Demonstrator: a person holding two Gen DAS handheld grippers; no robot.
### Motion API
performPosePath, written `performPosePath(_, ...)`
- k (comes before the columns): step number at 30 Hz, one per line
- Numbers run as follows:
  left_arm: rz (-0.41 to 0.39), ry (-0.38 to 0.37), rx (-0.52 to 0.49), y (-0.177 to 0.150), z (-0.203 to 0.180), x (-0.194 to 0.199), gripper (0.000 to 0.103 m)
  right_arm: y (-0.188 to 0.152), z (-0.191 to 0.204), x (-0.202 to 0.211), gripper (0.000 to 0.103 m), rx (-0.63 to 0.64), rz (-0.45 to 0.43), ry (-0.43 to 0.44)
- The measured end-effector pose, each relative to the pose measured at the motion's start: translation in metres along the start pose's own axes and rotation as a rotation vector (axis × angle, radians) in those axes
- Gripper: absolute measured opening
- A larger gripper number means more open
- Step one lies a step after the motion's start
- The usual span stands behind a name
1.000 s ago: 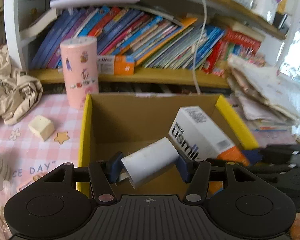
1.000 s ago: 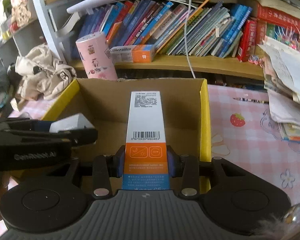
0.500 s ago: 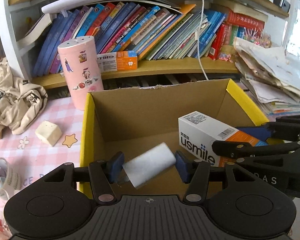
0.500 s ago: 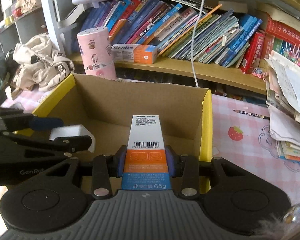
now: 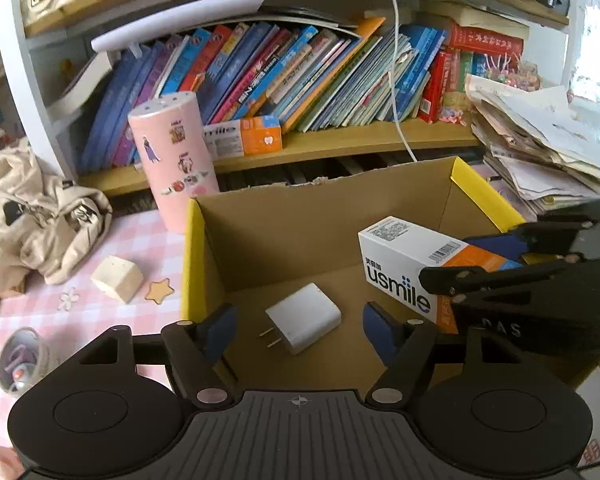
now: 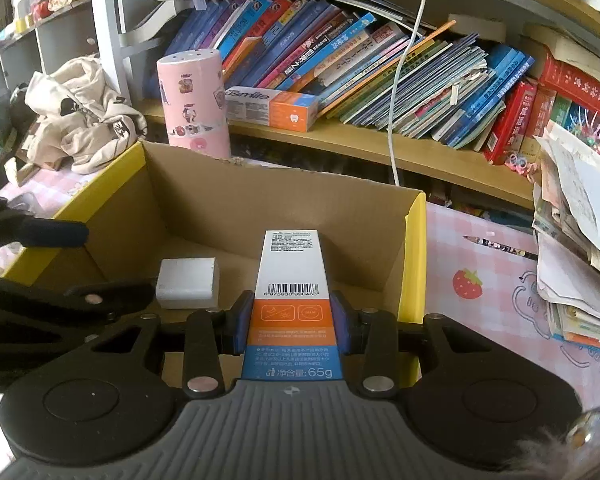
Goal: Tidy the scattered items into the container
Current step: 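Open the left gripper to drop the charger in while the right gripper releases the usmile box, then withdraw both open grippers up and away from the yellow box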
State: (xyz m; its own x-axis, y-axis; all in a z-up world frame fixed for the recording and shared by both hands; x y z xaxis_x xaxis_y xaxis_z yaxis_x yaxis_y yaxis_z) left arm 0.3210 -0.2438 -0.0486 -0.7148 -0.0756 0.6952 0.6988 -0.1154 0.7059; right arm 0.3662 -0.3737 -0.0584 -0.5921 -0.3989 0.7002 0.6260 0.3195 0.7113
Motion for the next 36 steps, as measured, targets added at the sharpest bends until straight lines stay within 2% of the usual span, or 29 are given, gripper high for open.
performPosePath(8,-0.018,-0.008,0.007,-0.004,0.000,0.013,0.072,0.001,-0.001,0.005,0.045,-0.041,-0.021,0.011)
performPosePath(17,-0.064,-0.002,0.025,-0.008,0.002,0.040,0.072,-0.003,0.006,0.033,0.053,-0.057,-0.083,-0.002)
performPosePath(19,-0.070,0.001,0.034,-0.010,0.003,0.046,0.074,-0.006,0.007,0.042,0.059,-0.066,-0.098,-0.008)
performPosePath(24,-0.098,0.028,0.059,-0.016,0.007,0.062,0.079,-0.011,0.011,0.065,0.064,-0.076,-0.141,-0.019)
performPosePath(25,-0.109,0.039,0.068,-0.017,0.008,0.065,0.083,-0.012,0.012,0.069,0.066,-0.081,-0.149,-0.022)
performPosePath(28,-0.132,0.048,0.092,-0.020,0.013,0.076,0.085,-0.015,0.014,0.081,0.075,-0.097,-0.171,-0.033)
performPosePath(36,-0.147,0.025,0.097,-0.035,0.019,0.094,0.087,-0.030,0.021,0.103,0.079,-0.133,-0.194,-0.076)
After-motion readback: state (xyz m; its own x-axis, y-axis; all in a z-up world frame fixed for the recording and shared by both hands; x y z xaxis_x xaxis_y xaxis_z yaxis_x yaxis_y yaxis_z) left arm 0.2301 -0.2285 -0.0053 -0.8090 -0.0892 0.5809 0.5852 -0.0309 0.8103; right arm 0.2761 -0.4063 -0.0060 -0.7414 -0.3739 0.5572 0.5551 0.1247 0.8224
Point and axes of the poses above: each gripper's, at about its wrist camera, not at the fingertips, and x roughly against the way its jaws point, z to its left, y to its top, the point moved 6 cm from there along -x, roughly the way its jaws point, and after that the axes turned 5 degrees about y, right-handed, at the moved point
